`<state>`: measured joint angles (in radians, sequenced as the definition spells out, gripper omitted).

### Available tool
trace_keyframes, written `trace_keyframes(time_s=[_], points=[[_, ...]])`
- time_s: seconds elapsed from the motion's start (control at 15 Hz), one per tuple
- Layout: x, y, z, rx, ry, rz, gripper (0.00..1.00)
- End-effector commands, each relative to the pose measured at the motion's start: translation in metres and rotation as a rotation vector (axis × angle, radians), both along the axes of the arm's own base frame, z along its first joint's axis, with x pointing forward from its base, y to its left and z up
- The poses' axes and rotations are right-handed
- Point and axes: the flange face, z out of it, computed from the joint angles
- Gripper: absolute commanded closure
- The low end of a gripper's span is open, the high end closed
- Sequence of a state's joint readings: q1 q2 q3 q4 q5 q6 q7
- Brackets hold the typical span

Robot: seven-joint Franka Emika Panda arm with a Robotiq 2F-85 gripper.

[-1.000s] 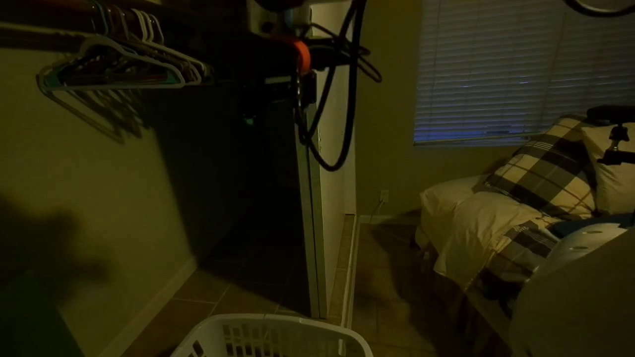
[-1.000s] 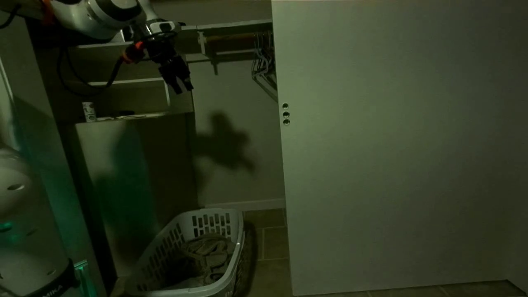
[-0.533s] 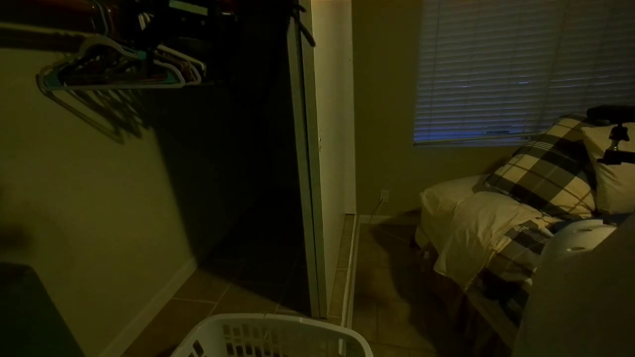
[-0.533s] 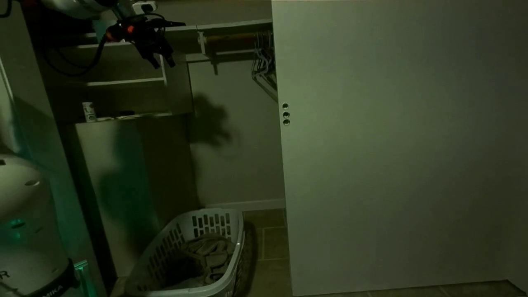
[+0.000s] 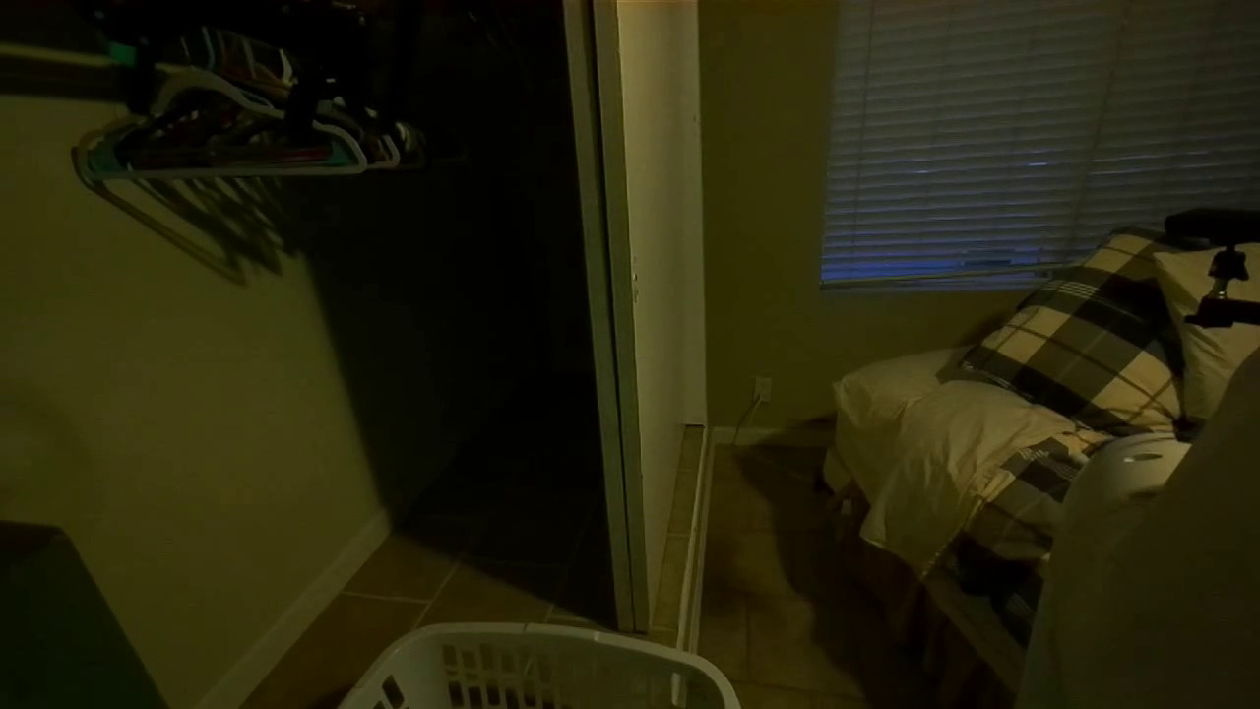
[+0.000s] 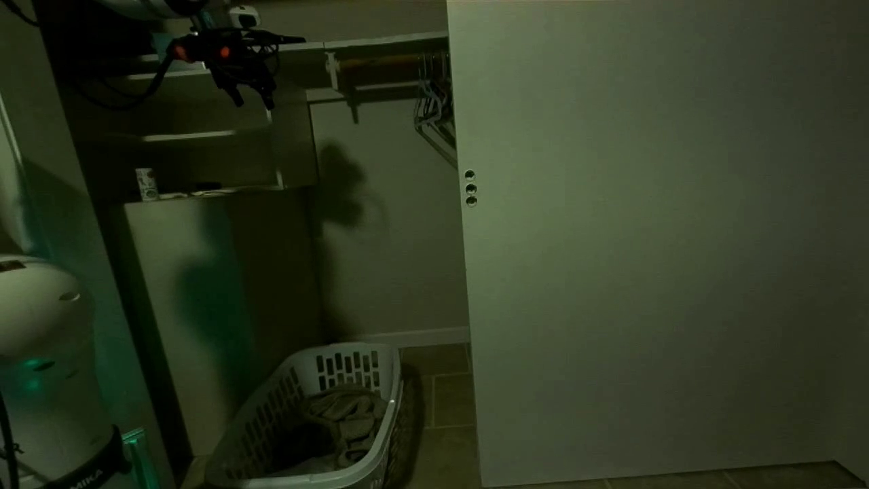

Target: Take the black object off of the first shelf and put it on the second shelf

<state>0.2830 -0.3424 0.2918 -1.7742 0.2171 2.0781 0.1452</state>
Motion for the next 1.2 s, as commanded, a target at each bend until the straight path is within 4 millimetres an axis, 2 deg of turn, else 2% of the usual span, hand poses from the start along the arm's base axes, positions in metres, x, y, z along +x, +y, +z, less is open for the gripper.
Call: trace_keyframes(time_s=[0.0, 0.4, 0.53, 0.87, 1.13], points=[[0.001, 0.001, 0.001, -0.001, 0.001, 0.001, 0.00], [0.000, 0.001, 0.002, 0.002, 0.001, 0.003, 0.00], [0.011, 0.015, 0.020, 0.064, -0.059, 0.035, 0.00], [0.028, 0.059, 0.085, 0.244, -0.257, 0.133, 0.00], [0.031, 0.098, 0.111, 0.389, -0.280, 0.230, 0.00]])
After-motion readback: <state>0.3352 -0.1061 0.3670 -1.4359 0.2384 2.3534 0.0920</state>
